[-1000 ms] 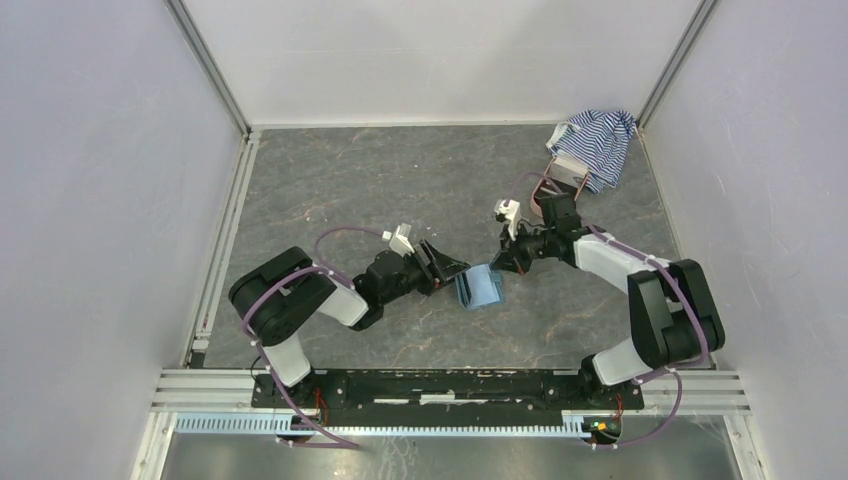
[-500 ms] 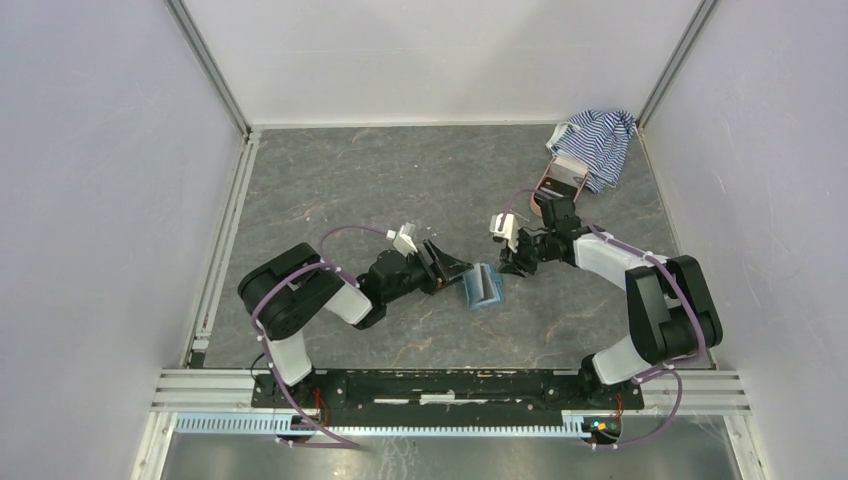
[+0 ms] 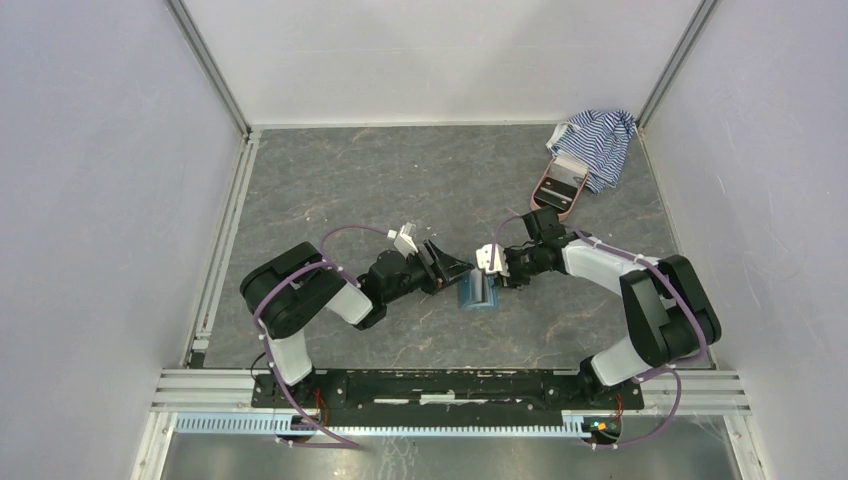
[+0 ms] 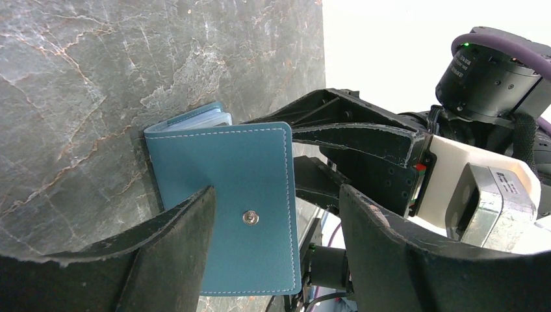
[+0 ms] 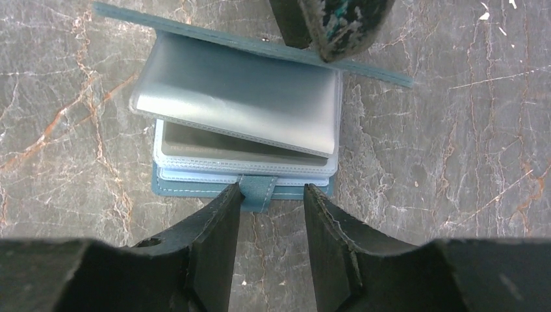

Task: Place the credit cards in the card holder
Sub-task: Close the card holder at the center of the board.

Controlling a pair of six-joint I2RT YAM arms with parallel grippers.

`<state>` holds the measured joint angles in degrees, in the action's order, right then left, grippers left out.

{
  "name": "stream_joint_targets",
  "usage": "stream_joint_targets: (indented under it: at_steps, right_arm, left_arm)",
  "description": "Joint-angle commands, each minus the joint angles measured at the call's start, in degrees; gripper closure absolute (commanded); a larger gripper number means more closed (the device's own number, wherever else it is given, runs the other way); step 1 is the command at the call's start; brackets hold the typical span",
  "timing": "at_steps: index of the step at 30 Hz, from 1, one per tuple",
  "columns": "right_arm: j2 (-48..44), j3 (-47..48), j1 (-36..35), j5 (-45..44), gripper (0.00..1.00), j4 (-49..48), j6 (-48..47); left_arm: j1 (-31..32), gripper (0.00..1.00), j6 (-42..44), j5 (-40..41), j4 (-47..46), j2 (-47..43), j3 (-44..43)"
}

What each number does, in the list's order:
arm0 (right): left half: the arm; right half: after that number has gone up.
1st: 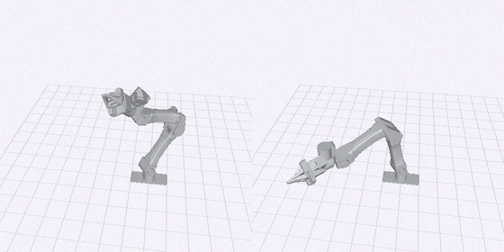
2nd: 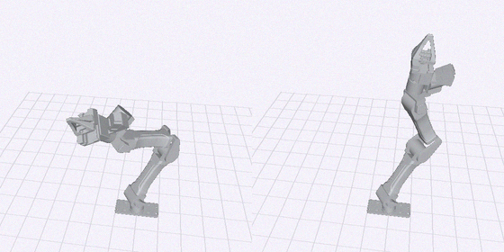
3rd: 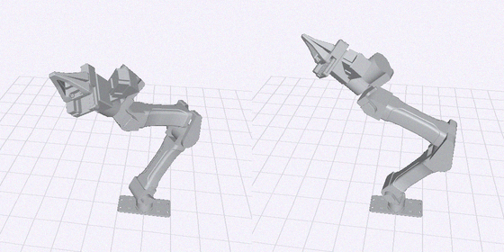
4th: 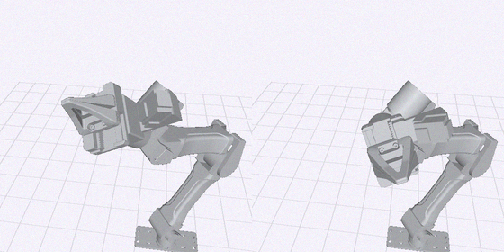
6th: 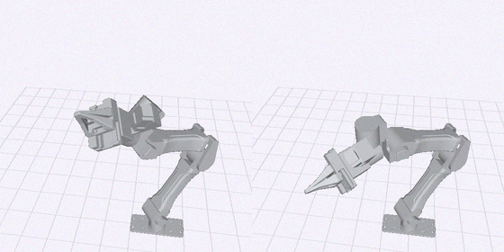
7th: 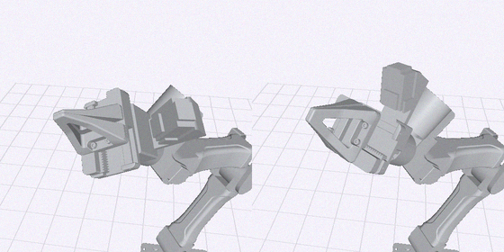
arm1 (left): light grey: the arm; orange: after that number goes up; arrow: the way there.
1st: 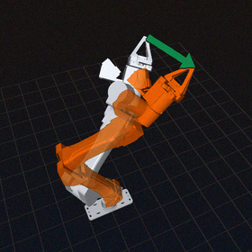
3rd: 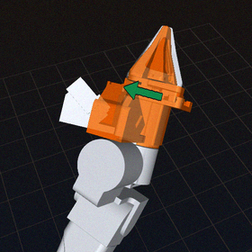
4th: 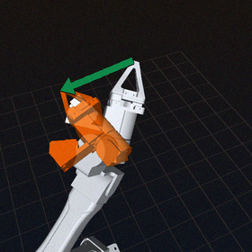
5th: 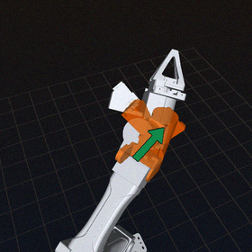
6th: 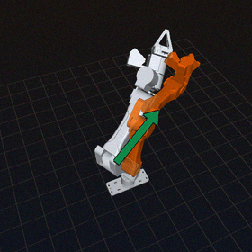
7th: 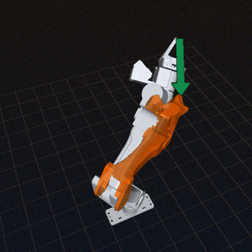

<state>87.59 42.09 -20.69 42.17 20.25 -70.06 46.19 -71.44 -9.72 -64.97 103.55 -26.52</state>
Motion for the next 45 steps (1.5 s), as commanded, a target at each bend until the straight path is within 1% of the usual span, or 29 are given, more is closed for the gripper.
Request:
stream_joint_targets:
  at_steps: [1,4,14,19,25,30,37,41,45]
  right_arm:
    - [-2.8,0.7,0.2,0.9,0.53,3.0,-4.0]
    - [-3.2,1.0,0.1,1.9,0.53,3.8,-2.6]
    - [2.0,3.4,0.1,1.9,0.54,7.4,-0.4]
    - [3.1,3.2,0.1,0.1,0.55,3.2,4.1]
    - [1.9,2.3,0.1,0.0,0.65,0.8,6.5]
    - [-2.0,-1.0,1.0,1.7,0.69,-4.5,11.1]
    - [-4.6,-5.0,4.3,4.4,0.69,-11.5,19.1]
    - [-3.9,-5.3,6.9,6.2,0.67,-12.9,22.8]
    - [-3.1,-6.2,7.8,6.1,0.64,-15.0,26.1]
  left_arm:
    - [-0.1,0.24,0.4,-1.6,-3.8,0.7,-0.6]
    - [-0.1,0.24,0.5,-1.7,-3.7,0.5,-0.6]
    - [-0.1,0.24,0.4,-2.0,-3.9,0.8,-1.0]
    - [-0.1,0.24,0.3,-2.3,-4.3,1.3,-1.2]
    - [-0.1,0.24,0.2,-2.2,-4.6,1.3,-0.9]
    - [-0.1,0.24,0.2,-2.3,-4.6,1.4,-0.8]
    - [-0.1,0.24,0.2,-2.1,-4.7,1.4,-0.7]
    - [-0.1,0.24,0.3,-2.1,-4.7,1.5,-0.8]
    - [-0.1,0.24,0.2,-2.1,-4.7,1.8,-0.9]
